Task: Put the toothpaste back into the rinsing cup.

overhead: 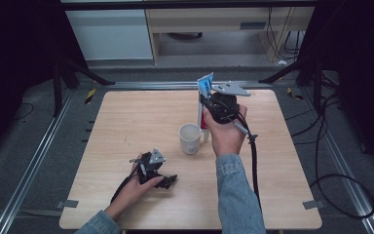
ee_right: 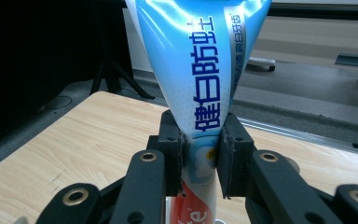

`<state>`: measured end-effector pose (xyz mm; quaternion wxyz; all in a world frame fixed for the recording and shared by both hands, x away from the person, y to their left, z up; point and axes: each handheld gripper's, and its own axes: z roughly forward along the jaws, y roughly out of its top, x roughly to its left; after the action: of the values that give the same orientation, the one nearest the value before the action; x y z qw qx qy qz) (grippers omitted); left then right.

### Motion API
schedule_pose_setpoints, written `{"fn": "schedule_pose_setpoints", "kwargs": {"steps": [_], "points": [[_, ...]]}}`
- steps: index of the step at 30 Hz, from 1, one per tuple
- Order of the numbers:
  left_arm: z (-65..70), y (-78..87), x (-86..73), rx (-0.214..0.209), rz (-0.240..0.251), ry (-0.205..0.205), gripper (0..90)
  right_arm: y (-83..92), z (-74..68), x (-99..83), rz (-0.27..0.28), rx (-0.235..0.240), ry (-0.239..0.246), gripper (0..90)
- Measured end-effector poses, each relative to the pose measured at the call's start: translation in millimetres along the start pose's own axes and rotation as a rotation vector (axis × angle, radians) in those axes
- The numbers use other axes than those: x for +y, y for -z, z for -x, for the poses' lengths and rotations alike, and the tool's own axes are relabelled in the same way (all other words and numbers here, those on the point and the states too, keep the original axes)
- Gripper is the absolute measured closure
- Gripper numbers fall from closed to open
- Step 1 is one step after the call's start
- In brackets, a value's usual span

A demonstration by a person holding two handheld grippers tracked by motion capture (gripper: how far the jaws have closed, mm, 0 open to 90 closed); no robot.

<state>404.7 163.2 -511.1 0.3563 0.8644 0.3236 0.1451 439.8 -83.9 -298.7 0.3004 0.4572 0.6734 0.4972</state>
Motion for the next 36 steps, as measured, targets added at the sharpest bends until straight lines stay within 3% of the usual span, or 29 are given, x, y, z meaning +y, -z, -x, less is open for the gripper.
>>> {"fn": "schedule_pose_setpoints", "kwargs": {"steps": [18,36], "points": [[0.0,0.1,-0.2,0.001,0.000,0.001,0.0,-13.4,-4.9,0.3,0.031,0.015,-0.011,73.8],[-0.1,0.2,-0.2,0.000,0.000,0.000,0.0,-24.9,-14.6,-6.7,0.024,0.041,-0.009,73.8]]}}
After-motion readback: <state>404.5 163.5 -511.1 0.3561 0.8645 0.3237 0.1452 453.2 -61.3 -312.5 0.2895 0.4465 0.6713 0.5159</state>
